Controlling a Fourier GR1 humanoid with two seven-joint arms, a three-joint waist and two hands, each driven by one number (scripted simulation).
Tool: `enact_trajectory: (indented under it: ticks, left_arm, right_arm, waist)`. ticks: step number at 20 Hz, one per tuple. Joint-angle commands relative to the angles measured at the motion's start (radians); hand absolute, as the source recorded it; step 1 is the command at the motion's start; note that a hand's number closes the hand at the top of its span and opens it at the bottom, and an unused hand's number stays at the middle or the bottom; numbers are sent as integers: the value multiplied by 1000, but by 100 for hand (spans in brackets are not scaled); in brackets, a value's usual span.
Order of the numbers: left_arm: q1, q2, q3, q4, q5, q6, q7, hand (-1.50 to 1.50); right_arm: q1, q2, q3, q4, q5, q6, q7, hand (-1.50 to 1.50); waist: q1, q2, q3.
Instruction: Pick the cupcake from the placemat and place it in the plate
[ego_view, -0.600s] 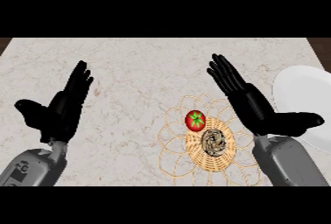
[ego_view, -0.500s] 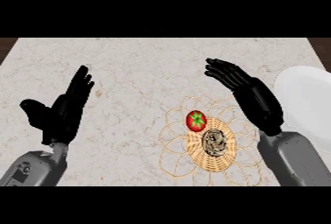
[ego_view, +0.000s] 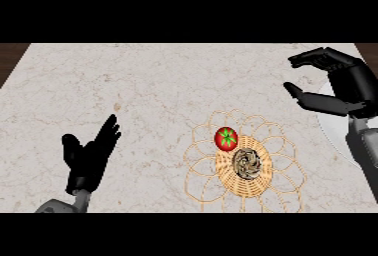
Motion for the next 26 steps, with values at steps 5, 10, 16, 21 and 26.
enact_trajectory:
  ticks: [5, 10, 16, 21, 26]
  left_arm:
    - [118, 7, 30, -22, 14, -78, -14, 0]
    - [51, -29, 52, 109, -14, -97, -60, 0]
    - [53, -56, 51, 126, -6, -122, -92, 0]
    - [51, -11, 99, 80, 20, -152, -33, 0]
    - [91, -87, 41, 64, -53, -87, -49, 0]
  right_arm:
    - [106, -40, -106, 93, -29, 168, -241, -150]
    - [74, -139, -26, 45, 87, 217, -130, -150]
    - [29, -274, 116, -45, 221, 368, -22, -150]
    - [64, -263, 169, -211, 299, 348, 140, -150]
    - [86, -180, 231, -369, 342, 340, 345, -150]
  waist:
    - [-7, -11, 4]
    - [-19, -12, 2]
    - [-18, -11, 1]
    - [-16, -13, 2]
    - [-12, -13, 3]
